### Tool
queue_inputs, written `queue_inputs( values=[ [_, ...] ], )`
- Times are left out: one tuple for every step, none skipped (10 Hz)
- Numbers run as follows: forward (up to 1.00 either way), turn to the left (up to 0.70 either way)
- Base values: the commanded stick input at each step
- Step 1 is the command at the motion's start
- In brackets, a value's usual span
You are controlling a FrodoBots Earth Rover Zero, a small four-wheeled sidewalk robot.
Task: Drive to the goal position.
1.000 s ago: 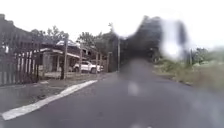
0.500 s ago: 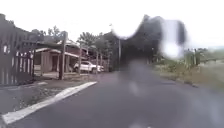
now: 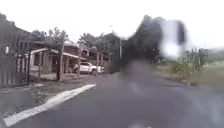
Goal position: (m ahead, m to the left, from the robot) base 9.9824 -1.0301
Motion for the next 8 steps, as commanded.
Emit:
queue_inputs(
  values=[
    [0.7,0.0],
    [0.7,0.0],
    [0.7,0.0],
    [0.7,0.0],
    [0.7,0.0],
    [0.7,-0.04],
    [0.7,-0.15],
    [0.7,-0.22]
  ],
)
